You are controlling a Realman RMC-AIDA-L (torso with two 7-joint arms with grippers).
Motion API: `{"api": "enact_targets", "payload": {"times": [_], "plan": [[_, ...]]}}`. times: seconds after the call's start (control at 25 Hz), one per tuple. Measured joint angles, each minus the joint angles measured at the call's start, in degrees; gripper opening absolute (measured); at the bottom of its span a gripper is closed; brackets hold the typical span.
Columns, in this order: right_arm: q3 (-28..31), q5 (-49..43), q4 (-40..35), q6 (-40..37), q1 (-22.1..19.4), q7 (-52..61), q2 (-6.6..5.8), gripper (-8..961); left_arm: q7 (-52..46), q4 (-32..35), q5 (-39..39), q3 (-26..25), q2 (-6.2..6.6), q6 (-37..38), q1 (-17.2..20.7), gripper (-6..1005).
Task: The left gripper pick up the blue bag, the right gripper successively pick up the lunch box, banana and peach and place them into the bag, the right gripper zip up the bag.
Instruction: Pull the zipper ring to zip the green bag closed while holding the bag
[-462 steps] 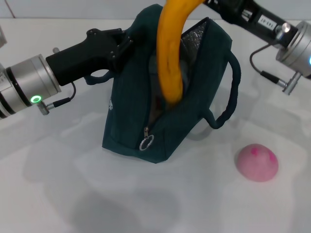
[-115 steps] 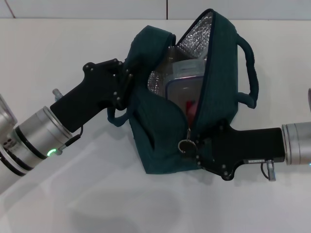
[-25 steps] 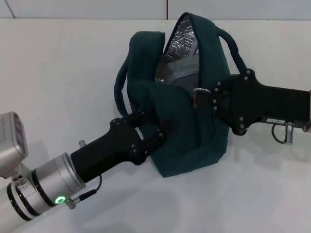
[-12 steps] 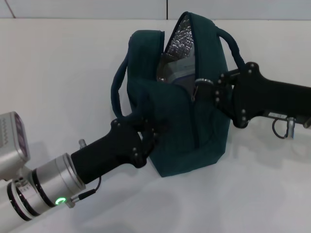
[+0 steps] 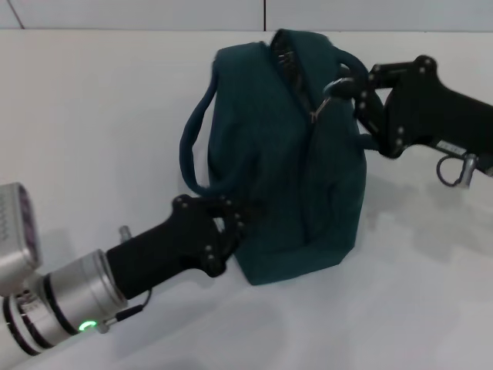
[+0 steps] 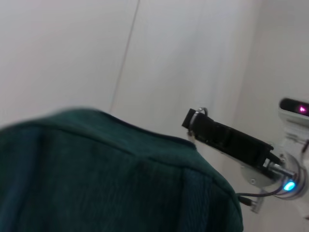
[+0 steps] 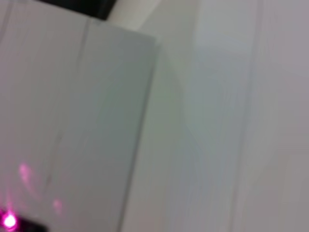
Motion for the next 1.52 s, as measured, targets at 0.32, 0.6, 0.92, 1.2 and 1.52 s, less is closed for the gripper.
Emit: {"api": "enact_targets", "payload": {"times": [0.32, 0.6, 0.92, 1.2, 1.52], "plan": [[0.0, 5.3, 3.0, 0.0, -0.1, -3.2, -0.03, 16, -1.1, 4.0, -6.8, -0.2, 0.31, 0.0, 4.7, 6], [0.4, 5.4, 3.8, 0.0, -0.3, -3.3, -0.01, 16, -2.7, 5.6, -9.6, -0.1, 0.74, 0.0, 5.5, 11], [0.2, 5.4, 3.9, 0.0, 0.2, -3.3, -0.01, 16, -7.8, 6.4, -6.0, 3.1, 0.02, 0.5, 2.3, 28], [0.3, 5.4, 3.9, -0.1, 0.2, -3.5, -0.01, 15, -8.2, 6.1, -8.4, 3.4, -0.65, 0.6, 1.4, 187], [0.1, 5.4, 3.9, 0.2, 0.2, -4.8, -0.01, 15, -10.5, 4.5, -11.2, 3.6, -0.68, -0.4, -1.7, 476]]}}
